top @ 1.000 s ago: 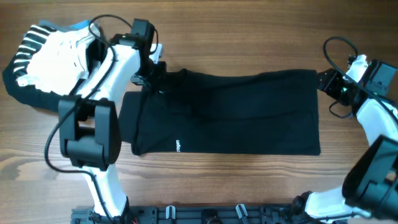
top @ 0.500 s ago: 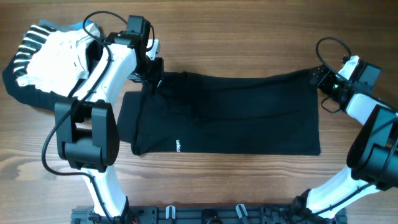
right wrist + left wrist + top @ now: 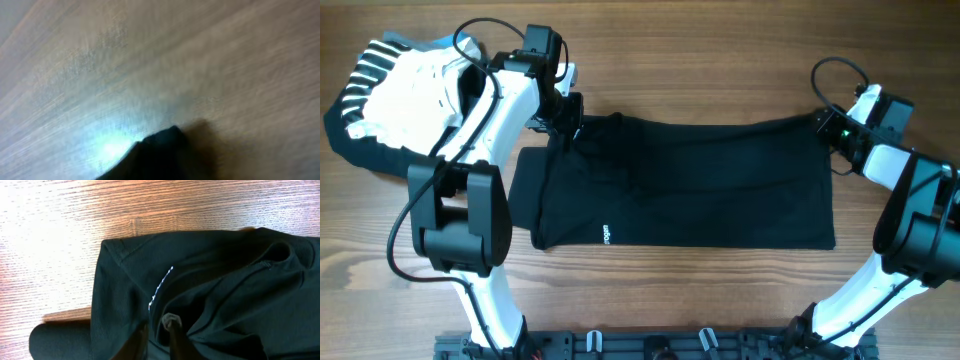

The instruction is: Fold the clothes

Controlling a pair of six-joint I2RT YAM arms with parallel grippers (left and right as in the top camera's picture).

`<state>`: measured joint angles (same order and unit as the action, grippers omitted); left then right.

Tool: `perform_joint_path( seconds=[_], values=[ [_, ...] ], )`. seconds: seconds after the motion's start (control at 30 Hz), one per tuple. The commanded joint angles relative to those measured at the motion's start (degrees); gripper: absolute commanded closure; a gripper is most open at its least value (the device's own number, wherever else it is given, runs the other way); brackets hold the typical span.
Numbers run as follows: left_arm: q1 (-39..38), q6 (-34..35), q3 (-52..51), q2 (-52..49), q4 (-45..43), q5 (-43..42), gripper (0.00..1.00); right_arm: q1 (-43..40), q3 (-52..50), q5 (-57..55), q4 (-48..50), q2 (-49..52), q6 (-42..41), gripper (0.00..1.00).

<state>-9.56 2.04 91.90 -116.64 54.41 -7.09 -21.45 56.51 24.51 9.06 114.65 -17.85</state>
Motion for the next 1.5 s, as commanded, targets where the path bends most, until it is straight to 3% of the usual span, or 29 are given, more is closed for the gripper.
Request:
perform_joint_path(
  seconds=[0.0, 0.07, 0.37, 0.5, 0.57, 0.8, 1.07, 1.1, 1.2, 1.23, 1.47],
  values=[
    [0.42, -0.09, 1.03, 1.36, 0.37, -0.13, 0.78, -0.42, 1.01, 1.73, -3.54, -0.39, -0.33, 0.89],
    [0.39, -0.09, 1.03, 1.36, 0.74, -0.13, 0.73, -1.27, 1.03, 2.49, -5.4, -3.65, -0.2, 0.95],
    [0.35, -0.11, 1.03, 1.36, 1.6, -5.7, 0.66, -2.29, 1.03, 2.56, -19.47, -18.67, 1.29, 0.96],
    [0.31, -0.13, 1.01, 1.36, 1.57, -7.04, 0.44, -2.29, 1.03, 2.49, -25.83, -21.18, 1.31, 0.94],
    [0.31, -0.13, 1.01, 1.36, 1.55, -7.02, 0.38, -2.29, 1.01, 1.11, -28.13, -21.11, 1.31, 0.94],
    [0.31, -0.35, 0.44, -1.2, -2.03, -6.99, 0.35, -2.29, 1.01, -2.01, -29.11, -21.11, 4.42, 0.95],
    [0.31, -0.35, -0.24, -4.68, -1.33, -6.99, 0.46, -2.29, 1.01, -2.01, -28.81, -21.11, 4.39, 0.96],
    [0.31, -0.35, -0.52, -4.9, -1.29, -6.99, 0.54, -2.29, 1.01, -2.01, -28.79, -21.11, 4.39, 0.96],
    [0.31, -0.35, -0.9, -4.9, -1.44, -6.4, 0.89, -2.29, 1.01, -2.03, -28.74, -21.11, 4.42, 0.96],
    [0.33, -0.33, -0.87, -4.87, -1.42, -5.4, 0.94, -2.29, 1.01, -2.03, -28.65, -21.11, 4.39, 0.96],
    [2.03, -0.31, 3.34, -2.64, 2.78, -4.61, 0.96, -2.29, 1.03, -2.03, -26.62, -21.11, 8.46, 0.96]
  ],
)
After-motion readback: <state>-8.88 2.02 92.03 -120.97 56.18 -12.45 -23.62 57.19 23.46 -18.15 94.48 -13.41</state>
